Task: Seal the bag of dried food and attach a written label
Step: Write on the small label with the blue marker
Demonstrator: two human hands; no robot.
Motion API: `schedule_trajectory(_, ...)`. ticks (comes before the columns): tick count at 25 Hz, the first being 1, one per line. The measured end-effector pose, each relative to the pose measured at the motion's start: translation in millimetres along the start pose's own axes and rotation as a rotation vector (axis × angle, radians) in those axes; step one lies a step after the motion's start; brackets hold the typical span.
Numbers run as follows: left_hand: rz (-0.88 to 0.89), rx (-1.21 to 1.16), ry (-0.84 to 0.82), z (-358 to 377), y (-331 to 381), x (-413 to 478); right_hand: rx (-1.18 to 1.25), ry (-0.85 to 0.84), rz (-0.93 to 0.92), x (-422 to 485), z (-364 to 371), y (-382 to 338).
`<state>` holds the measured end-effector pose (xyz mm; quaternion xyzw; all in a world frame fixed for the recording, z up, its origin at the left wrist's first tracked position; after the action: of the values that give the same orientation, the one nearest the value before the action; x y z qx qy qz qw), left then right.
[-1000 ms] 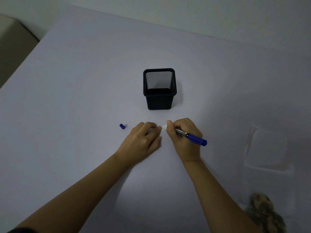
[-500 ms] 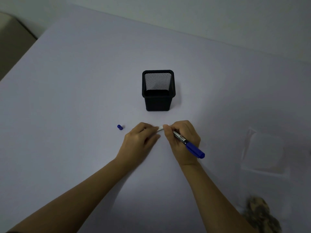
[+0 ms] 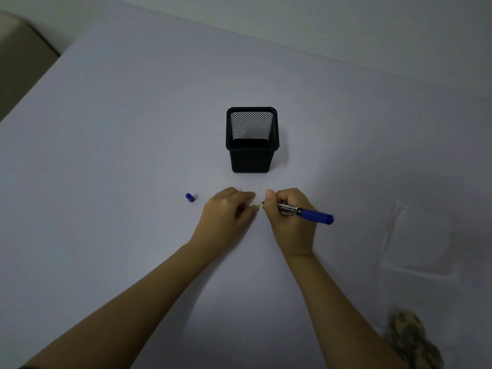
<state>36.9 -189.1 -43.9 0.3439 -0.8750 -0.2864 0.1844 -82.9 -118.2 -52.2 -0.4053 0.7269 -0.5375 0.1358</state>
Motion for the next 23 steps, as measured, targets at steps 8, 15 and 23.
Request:
schedule_trajectory(8, 0.215, 0.144, -0.057, 4, 0, -20, -0.048, -0.057, -0.019, 0, 4, -1)
schedule_trajectory(15, 0.211, 0.134, -0.043, 5, 1, -22, -0.049, -0.080, -0.007, -1, 6, 1)
schedule_trajectory(23, 0.200, 0.121, -0.072, 7, 0, -21, -0.060, -0.077, 0.002, 2, 5, 2)
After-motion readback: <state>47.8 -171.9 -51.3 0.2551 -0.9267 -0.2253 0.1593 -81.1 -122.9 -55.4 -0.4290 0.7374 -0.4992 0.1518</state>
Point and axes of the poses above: each hand's wrist, its own x-axis towards the middle knuckle, its own z-axis out of the palm, y = z × x, the point moved 5 cm from there along x, towards the middle knuckle, and after that the axes turned 5 degrees about z, right-handed, at the moved point
